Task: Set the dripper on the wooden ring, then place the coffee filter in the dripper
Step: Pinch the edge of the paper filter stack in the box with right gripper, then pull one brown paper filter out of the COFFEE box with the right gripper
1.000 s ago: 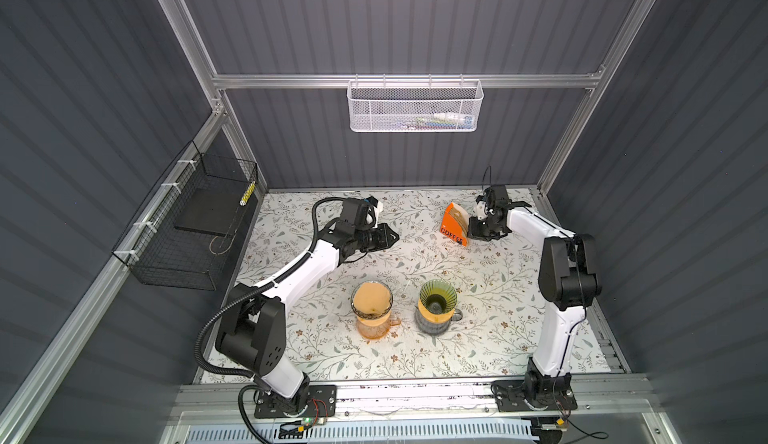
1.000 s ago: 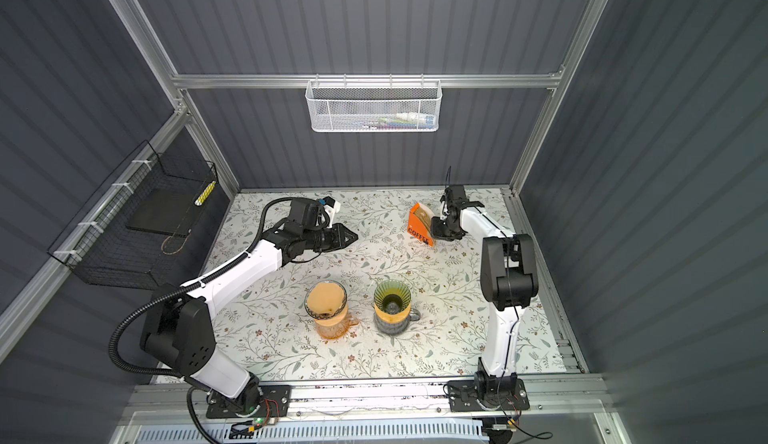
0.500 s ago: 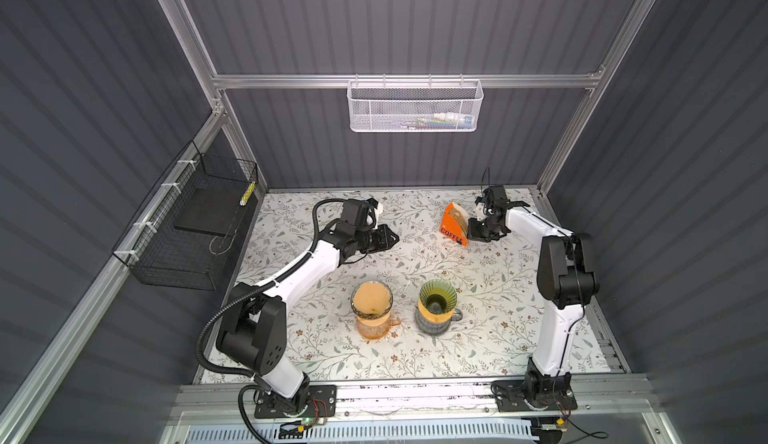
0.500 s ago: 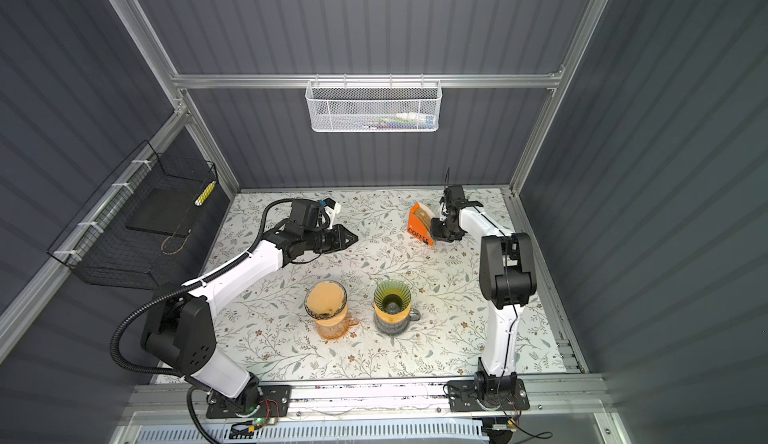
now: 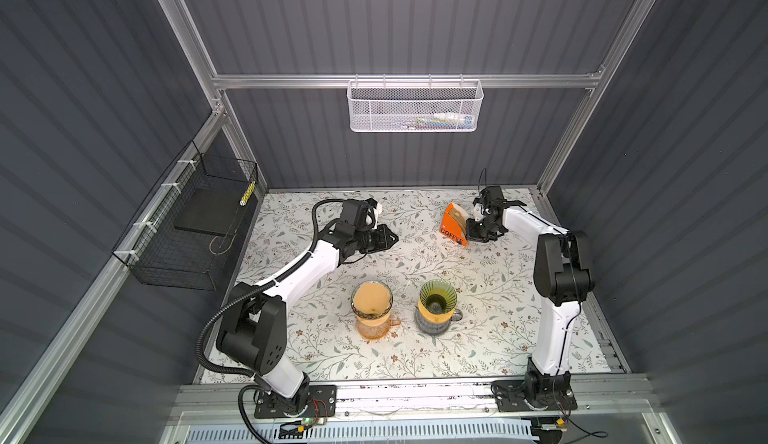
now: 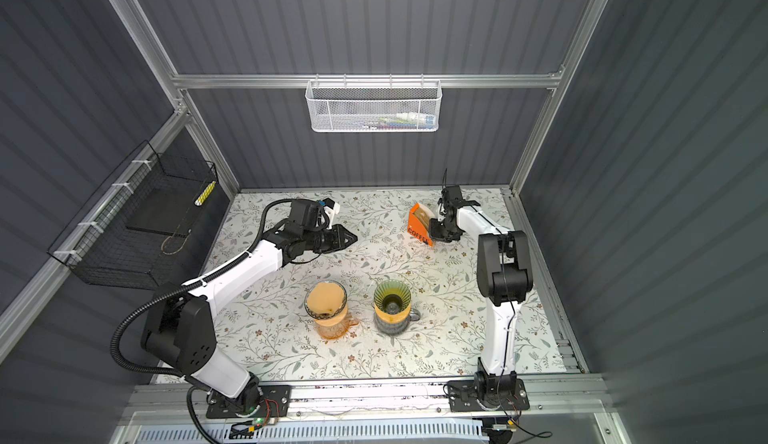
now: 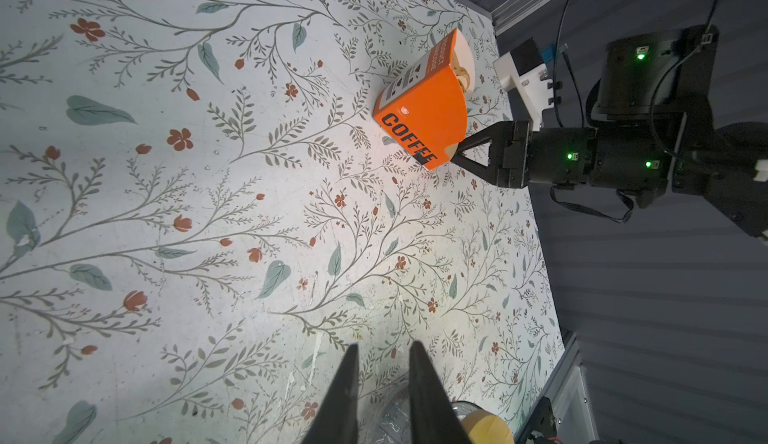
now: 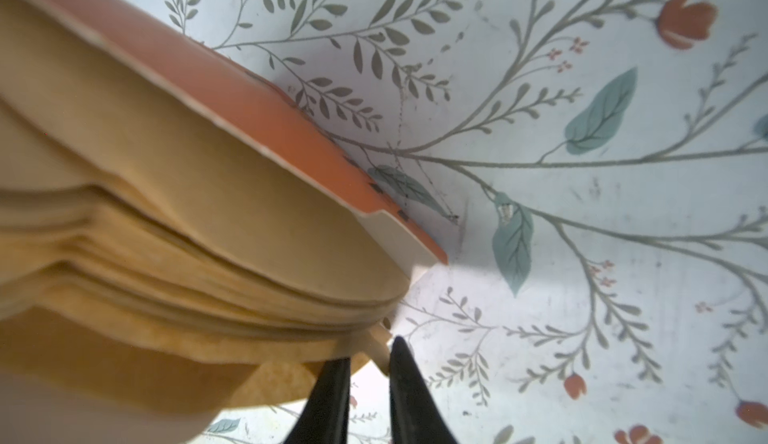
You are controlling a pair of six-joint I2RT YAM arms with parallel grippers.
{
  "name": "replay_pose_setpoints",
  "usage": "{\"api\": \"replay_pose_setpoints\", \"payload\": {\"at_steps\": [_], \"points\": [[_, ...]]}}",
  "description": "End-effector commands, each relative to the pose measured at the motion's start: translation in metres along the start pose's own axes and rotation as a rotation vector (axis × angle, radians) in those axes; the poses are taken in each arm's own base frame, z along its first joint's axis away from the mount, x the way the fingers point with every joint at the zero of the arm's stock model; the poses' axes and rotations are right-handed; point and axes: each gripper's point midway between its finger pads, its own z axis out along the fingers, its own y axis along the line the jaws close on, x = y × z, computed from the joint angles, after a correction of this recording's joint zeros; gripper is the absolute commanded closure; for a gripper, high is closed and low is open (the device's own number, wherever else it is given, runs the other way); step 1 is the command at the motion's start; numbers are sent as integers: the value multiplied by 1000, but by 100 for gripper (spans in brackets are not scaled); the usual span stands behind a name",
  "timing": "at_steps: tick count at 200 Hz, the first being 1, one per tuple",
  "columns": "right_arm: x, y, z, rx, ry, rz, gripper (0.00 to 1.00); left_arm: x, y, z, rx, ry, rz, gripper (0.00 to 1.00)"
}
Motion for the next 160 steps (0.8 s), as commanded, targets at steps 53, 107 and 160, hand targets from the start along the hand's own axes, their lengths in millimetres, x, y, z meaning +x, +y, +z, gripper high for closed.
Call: {"api": "replay_pose_setpoints", "payload": {"at_steps": [53, 107, 160], "points": [[-3, 2, -3, 16, 4, -22, 88, 3, 4, 3, 11, 10, -19, 77], [0, 1, -7, 25, 10, -29, 99, 2, 3, 2, 20, 7, -25, 77], [3, 2, -15, 27, 5, -33, 100, 2, 1, -1, 21, 1, -23, 77]]}}
